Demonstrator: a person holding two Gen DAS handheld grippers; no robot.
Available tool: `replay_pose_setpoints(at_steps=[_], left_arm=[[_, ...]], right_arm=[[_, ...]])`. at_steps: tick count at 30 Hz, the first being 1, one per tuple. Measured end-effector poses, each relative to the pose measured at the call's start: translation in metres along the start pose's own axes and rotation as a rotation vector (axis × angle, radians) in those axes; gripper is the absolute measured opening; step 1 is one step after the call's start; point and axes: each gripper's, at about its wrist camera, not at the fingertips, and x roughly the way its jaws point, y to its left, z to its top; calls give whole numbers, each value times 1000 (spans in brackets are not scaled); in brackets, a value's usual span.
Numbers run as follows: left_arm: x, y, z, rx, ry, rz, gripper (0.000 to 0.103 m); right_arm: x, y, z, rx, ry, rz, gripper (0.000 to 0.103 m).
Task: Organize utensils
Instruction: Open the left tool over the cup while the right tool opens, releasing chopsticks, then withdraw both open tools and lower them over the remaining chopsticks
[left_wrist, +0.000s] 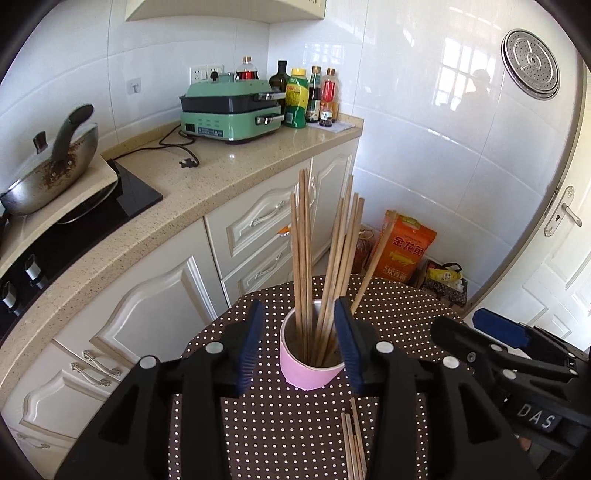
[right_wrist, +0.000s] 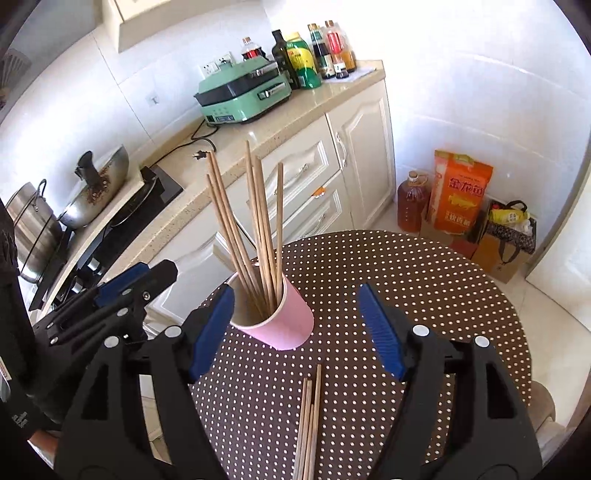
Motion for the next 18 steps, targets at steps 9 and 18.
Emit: replay_pose_setpoints(at_steps=[9,18], left_arm=[[-63,-18,-10,-8,-87,24,47],[-125,-39,-32,-6,-154,57,52]], right_arm=[[-58,2,-11,-46,-66,4,77],[-111,7,-30,-97,-114,20,81]])
